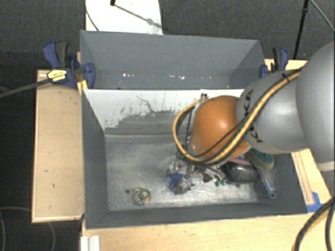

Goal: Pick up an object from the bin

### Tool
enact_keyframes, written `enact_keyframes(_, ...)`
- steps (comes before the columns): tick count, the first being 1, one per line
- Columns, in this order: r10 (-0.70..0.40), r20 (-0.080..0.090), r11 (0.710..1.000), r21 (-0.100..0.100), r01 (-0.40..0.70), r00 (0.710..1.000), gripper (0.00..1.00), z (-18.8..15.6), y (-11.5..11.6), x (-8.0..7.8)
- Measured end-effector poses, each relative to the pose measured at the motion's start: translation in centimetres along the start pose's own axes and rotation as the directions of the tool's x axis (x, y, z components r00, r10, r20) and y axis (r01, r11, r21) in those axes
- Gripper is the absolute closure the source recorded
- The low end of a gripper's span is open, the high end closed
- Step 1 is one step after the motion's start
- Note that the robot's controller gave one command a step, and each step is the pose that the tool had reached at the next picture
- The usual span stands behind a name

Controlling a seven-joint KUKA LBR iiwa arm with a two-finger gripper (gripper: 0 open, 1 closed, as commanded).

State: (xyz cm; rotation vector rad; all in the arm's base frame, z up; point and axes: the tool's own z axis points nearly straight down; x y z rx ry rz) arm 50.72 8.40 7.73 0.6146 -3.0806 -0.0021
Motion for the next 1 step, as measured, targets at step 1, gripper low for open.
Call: enact_keyframes(1,-0.317,0.008,0.948,0.007,0.317,0.948,1.00,-15.32,-2.07,0.86)
